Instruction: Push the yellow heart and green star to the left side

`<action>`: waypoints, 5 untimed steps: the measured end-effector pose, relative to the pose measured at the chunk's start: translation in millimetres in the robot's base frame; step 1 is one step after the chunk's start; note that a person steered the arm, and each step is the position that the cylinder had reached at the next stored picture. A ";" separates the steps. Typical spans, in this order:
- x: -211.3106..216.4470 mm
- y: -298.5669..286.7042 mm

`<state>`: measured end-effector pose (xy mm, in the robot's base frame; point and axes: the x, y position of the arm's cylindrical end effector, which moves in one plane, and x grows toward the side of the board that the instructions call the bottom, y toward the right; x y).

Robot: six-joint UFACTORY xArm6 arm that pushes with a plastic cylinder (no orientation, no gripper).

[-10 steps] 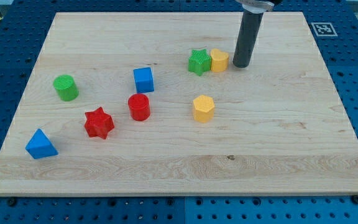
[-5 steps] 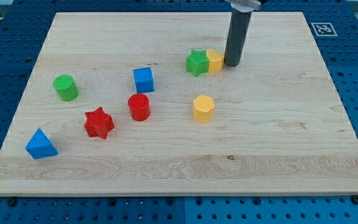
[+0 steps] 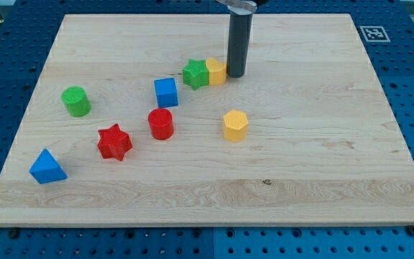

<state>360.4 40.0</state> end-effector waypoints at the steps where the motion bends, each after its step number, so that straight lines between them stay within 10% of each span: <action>1: 0.3 -15.1; 5: 0.3 -67.1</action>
<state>360.8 -27.1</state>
